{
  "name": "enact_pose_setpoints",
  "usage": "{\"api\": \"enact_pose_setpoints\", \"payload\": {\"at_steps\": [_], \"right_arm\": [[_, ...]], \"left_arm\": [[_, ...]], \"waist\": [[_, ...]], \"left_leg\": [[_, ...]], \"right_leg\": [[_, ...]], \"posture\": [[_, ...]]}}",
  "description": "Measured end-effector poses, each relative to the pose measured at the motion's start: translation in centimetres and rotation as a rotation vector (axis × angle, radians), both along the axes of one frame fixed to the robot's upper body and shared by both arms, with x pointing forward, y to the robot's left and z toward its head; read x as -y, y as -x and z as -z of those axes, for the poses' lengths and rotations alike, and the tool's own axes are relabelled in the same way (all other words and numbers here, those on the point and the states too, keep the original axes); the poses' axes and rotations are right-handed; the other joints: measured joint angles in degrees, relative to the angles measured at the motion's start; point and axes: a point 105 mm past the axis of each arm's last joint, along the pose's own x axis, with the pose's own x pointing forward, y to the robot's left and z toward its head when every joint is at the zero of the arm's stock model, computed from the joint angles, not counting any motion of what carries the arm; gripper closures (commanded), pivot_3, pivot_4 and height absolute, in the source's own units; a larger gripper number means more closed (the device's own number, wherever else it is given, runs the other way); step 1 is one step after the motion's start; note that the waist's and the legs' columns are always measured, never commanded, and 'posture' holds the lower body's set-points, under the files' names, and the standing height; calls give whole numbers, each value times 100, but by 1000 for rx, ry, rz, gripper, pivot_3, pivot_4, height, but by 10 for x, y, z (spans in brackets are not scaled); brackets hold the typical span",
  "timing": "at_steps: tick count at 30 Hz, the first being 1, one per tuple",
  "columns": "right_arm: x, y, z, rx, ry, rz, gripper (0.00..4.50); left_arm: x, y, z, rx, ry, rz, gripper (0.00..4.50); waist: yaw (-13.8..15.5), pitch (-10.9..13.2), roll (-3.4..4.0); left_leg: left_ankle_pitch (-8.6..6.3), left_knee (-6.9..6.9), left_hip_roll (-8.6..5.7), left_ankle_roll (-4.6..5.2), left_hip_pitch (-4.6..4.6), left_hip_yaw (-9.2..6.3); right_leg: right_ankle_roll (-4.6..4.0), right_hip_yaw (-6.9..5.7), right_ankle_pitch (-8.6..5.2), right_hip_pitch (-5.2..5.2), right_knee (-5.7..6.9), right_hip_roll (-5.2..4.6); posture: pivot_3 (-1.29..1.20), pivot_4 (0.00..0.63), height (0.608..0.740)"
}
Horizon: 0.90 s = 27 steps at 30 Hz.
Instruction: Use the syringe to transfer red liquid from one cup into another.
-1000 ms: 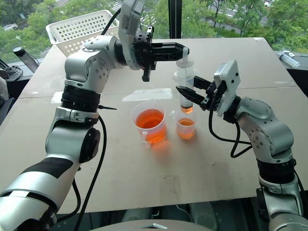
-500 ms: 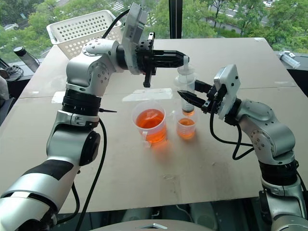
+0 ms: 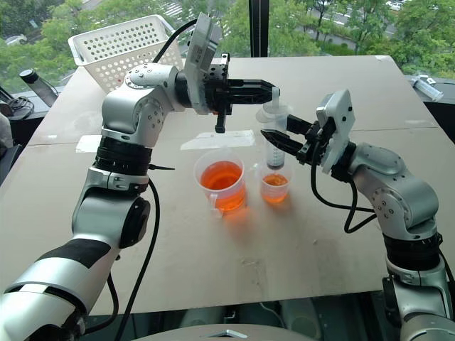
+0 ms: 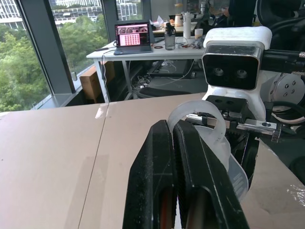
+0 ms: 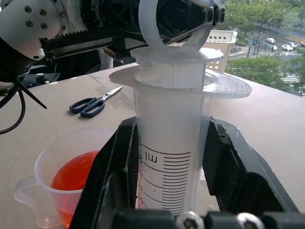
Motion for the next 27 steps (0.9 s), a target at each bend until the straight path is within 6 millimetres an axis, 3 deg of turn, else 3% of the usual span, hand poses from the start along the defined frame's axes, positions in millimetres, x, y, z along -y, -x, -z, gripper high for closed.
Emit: {"api": "enact_pose_setpoints", "payload": {"at_steps": [5, 6, 8, 12, 16, 19, 24, 27], "right_arm": [[-1, 1, -1, -6, -5, 0, 3063], [-1, 1, -1, -7, -3, 1, 3063], [1, 0, -1, -8, -2, 16, 3063], [9, -2, -8, 8, -21, 57, 3063], [9, 1, -21, 48, -46, 52, 3063], [9, 5, -32, 75, -68, 45, 3063], [10, 9, -32, 10, -107, 14, 3063], [7, 12, -30, -36, -112, -21, 3063]], "left_arm": [[0, 1, -1, 5, 1, 0, 4459], [0, 1, -1, 2, 2, 1, 4202], [0, 1, 0, -9, 2, 4, 3597], [1, 5, 0, -26, 0, 29, 1692], [3, 8, -3, -5, -15, 24, 83], [-9, 10, -19, 25, -6, -10, 83], [-42, 25, -68, 95, 96, -54, 83], [-59, 27, -80, 89, 139, -106, 83]], "waist": [[1, 0, 0], [1, 0, 0], [0, 0, 0], [6, 0, 1], [-4, 2, 3], [-23, 2, 3], [-12, 1, 3], [4, 1, 3]], "left_leg": [[0, 0, 0, 0, 0, 0], [0, 0, 0, 0, 0, 0], [0, 0, 0, 0, 0, 0], [0, 1, 0, 0, -2, 0], [0, 1, 1, 0, -3, -1], [0, 1, 4, 0, -3, -1], [0, 1, 4, 0, -3, -1], [0, 3, 4, 0, -3, -6]], "right_leg": [[0, 0, 0, 0, 0, 0], [0, 0, 0, 0, 0, 0], [0, 0, 0, 0, 0, 0], [0, 0, 0, 0, 0, 0], [0, 0, 0, -1, -1, 1], [0, 2, 0, -2, -1, 3], [0, 1, 0, 0, -3, 0], [0, -5, 0, 1, -1, 0]], "posture": [[0, 150, 740], [0, 150, 740], [0, 150, 740], [0, 150, 740], [0, 150, 740], [0, 150, 740], [0, 150, 740], [0, 150, 740]]}}
